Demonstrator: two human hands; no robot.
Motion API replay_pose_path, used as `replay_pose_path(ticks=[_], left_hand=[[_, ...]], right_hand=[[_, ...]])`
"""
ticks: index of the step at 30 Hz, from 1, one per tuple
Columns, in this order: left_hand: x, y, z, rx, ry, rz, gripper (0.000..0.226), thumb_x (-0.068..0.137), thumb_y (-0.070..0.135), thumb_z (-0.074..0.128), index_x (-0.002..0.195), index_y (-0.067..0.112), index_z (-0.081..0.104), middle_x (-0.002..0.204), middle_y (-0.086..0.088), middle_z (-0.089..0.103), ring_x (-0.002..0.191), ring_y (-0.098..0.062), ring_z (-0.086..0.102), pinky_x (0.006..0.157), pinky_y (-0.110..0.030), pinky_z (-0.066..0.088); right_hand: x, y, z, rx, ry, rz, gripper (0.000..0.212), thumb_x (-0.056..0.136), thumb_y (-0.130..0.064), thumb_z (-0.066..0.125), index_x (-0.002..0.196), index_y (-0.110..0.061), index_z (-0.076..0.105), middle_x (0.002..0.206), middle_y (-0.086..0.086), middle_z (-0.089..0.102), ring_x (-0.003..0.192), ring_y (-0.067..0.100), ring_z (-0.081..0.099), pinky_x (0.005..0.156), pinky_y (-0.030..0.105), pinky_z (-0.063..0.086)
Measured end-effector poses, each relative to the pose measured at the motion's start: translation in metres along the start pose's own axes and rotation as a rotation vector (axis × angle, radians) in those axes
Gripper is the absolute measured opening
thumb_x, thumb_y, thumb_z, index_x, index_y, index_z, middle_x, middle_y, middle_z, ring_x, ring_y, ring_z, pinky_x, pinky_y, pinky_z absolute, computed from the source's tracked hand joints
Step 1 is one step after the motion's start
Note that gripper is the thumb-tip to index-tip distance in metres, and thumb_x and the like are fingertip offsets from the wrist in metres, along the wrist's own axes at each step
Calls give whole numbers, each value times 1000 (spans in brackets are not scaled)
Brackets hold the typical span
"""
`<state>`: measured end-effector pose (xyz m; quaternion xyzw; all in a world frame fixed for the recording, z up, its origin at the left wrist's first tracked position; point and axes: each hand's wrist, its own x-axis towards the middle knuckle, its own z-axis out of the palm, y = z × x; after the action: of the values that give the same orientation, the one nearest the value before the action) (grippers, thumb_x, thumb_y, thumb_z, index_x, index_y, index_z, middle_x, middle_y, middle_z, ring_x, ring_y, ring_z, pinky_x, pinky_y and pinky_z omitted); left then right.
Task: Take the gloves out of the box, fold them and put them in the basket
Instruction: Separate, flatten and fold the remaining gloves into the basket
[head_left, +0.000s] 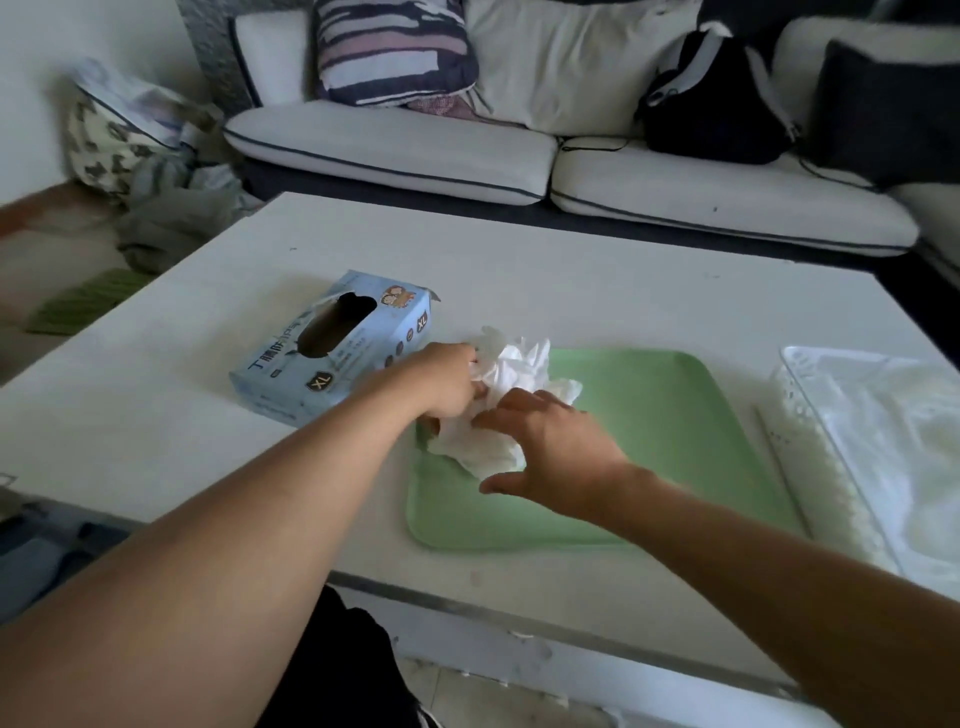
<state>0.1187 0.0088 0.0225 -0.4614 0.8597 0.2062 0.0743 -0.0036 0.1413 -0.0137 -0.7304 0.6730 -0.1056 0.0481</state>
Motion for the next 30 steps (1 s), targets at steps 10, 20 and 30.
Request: replay_pose_path(ticks=[10,20,30], left_hand=[[-5,-12,-16,-362,-130,-99,72,96,76,26,136,24,57,121,-4,66,106,-28,66,95,-42,55],[-10,13,-22,-34,226,28,109,78,90,39,159,20,18,165,-10,23,149,-36,26,116,-54,32],[1,24,7,422,-44,172,74,93,50,65,156,39,26,160,1,25,141,-30,35,111,-50,39]], right_hand=[[17,10,-46,891,86,254,9,89,-18,75,88,-10,79,83,10,73,71,12,61,75,36,58],[-14,50,-153,1575,417,524,13,98,-8,58,85,-8,61,76,5,69,64,13,67,60,20,57],[-66,85,-131,1764,333,640,12,100,-8,54,102,1,62,85,13,70,70,18,70,66,26,60]])
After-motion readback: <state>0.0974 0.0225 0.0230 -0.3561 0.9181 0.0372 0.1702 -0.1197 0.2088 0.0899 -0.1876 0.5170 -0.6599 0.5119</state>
